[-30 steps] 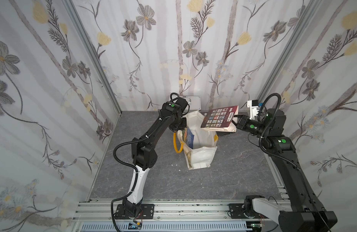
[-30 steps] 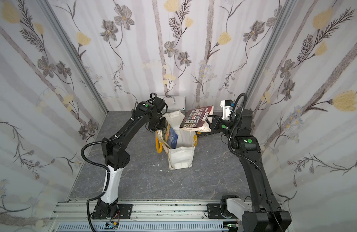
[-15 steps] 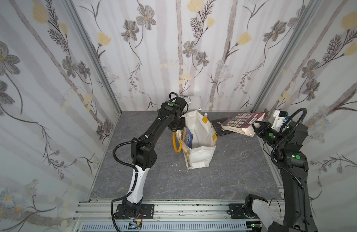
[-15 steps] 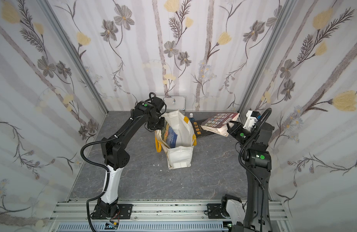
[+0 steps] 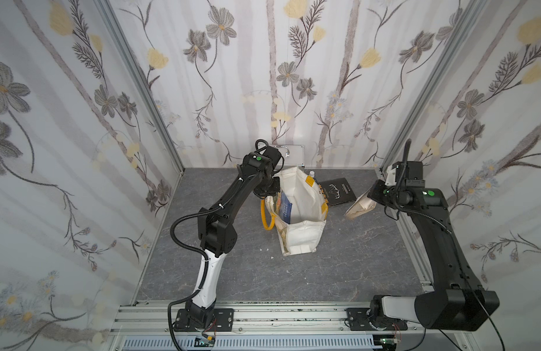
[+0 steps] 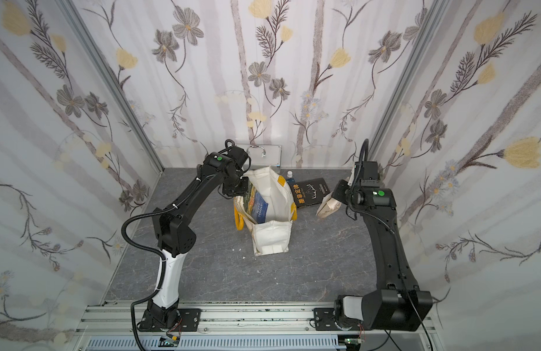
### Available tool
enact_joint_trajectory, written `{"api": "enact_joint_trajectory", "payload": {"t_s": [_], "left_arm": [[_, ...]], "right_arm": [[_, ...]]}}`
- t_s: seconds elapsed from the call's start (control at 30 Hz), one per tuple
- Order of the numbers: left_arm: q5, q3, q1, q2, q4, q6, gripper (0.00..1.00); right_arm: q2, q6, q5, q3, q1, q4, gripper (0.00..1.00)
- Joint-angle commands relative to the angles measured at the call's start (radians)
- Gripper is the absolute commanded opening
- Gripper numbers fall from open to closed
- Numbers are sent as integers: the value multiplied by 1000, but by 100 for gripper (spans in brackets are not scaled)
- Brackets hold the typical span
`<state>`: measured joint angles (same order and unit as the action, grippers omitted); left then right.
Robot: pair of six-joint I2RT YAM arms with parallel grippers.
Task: Take out the books from the canvas bag
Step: Place the book at the center of the board, then pick up the book from the canvas bag.
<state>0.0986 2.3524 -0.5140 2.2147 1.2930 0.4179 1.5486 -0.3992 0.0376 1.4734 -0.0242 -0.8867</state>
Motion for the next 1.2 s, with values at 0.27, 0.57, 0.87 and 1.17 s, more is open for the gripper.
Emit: {"api": "enact_joint_trajectory", "payload": {"t_s": [0.27,0.57,0.87,1.17], "left_arm": [[42,2,7,-3,43,-40,0],[72,-1,7,-13,51,-50,15],[140,-23,7,-78,-12,-2,56],[244,-185,8,-164,-162,64,47]], "right_arm": [[416,141,-425,85,-135,-234,0],[466,74,-135,272,-161,-188,69],[293,-9,123,419,-274,-119,73],[427,-188,330,418,-487,119,73]]}}
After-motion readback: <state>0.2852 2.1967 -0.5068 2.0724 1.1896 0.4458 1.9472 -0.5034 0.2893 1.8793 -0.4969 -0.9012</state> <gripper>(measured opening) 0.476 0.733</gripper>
